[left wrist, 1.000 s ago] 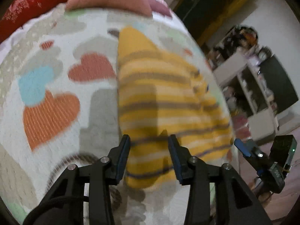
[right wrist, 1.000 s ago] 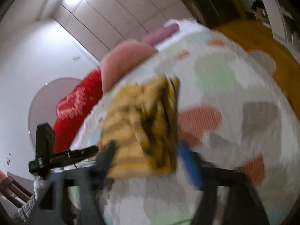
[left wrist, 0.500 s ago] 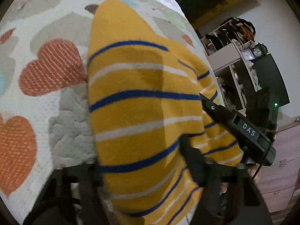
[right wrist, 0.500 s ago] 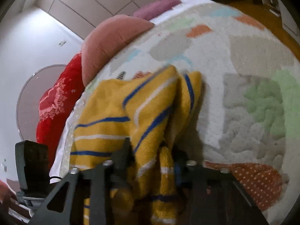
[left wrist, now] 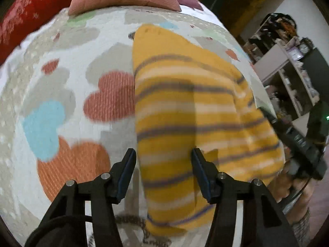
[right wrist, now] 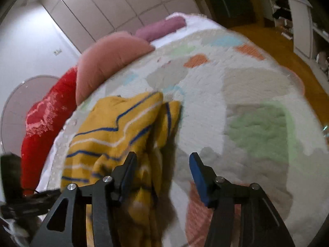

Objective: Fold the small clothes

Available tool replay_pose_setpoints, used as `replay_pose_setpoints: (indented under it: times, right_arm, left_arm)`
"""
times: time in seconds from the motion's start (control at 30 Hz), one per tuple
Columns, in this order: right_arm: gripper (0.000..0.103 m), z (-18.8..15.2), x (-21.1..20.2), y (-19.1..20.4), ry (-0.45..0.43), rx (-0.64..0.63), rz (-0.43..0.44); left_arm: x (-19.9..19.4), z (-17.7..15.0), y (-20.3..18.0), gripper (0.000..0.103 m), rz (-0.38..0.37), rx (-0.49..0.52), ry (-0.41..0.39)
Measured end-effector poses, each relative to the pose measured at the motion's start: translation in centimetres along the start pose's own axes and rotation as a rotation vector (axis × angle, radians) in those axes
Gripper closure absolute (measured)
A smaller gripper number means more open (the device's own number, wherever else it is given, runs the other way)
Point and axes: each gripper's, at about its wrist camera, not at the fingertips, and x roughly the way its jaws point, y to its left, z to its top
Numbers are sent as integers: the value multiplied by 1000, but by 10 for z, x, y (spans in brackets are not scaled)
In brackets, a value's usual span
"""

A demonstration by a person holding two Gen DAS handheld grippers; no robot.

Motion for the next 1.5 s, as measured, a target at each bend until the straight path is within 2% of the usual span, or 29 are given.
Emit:
replay_pose_setpoints:
  times: [0.07, 0.13, 0.2, 0.27, 0.3, 0.37, 0.4, 0.43, 0.5, 0.63, 0.67, 0.7, 0.73, 0.83, 1.0, 1.07, 1.13, 1.2, 1.27, 1.3, 1.33, 1.4, 1.43, 1.5]
  right_arm:
    - [63, -6, -31, 4, -50, 2, 76]
    - [68, -12, -50, 15, -74, -7, 156]
    - [71, -19, -54, 35, -89, -60, 198]
    - [71, -30, -49, 53, -84, -131, 154]
    - [67, -36, -41, 61, -76, -156, 119]
    - [66, -51, -24, 65, -41, -206, 62]
    - [90, -57, -19, 65, -17, -221, 44]
    - [95, -67, -16, 56, 17, -208, 55]
    - [95, -81, -15, 36, 47, -111, 96]
    - [94, -89, -15, 11, 44, -3, 113]
    - [84, -88, -15, 7, 46, 20, 109]
    - [65, -88, -18, 1, 49, 51, 99]
    - [61, -88, -21, -7, 48, 89, 88]
    - [61, -89, -36, -19, 31, 133, 76]
    - [61, -84, -92, 7, -180, 53, 28]
    - [61, -82, -101, 24, -220, 14, 54]
    - [61, -82, -98, 41, -209, -29, 121]
    - [61, -87, -81, 55, -142, -65, 192]
    - [60, -95, -56, 58, -63, -64, 217]
    - [57, -98, -47, 54, -36, -59, 194]
    - [58, -103, -34, 48, -2, -58, 120]
    - [62, -111, -33, 39, -7, -47, 125]
    - [62, -113, -37, 38, -12, -43, 123]
    - [58, -117, -51, 44, -35, -66, 88]
  left_arm:
    - [-4, -21, 2, 48, 5, 4, -23]
    - [-6, -40, -1, 48, 17, 21, -25]
    - [-12, -55, -1, 48, 35, 23, -35]
    - [-20, -67, -10, 48, 38, 14, -54]
    - [-28, -74, -13, 48, 37, 9, -64]
    - [-42, -81, -17, 48, 44, -1, -89]
    - [-50, -87, -18, 48, 49, -6, -107]
    - [-57, -92, -17, 48, 56, -10, -124]
    - [-71, -102, -16, 48, 68, -24, -159]
    - [-83, -114, -10, 48, 68, -76, -174]
    - [-86, -118, -9, 48, 69, -88, -177]
    - [-88, -121, -8, 48, 71, -93, -180]
    - [-90, -124, -8, 48, 77, -93, -183]
    - [-98, -134, -10, 48, 114, -75, -209]
    - [-109, -145, -20, 48, 178, -28, -276]
    - [-116, -148, -27, 48, 219, -3, -321]
    - [-126, -152, -33, 48, 251, 14, -367]
    - [-138, -155, -37, 47, 279, 24, -415]
    - [-150, -159, -40, 37, 311, 32, -468]
    - [-156, -161, -41, 35, 333, 33, -495]
    - [-161, -163, -42, 31, 355, 34, -521]
    - [-172, -166, -44, 21, 401, 38, -583]
    - [-178, -168, -45, 15, 425, 41, -618]
    - [-189, -170, -48, 10, 456, 38, -680]
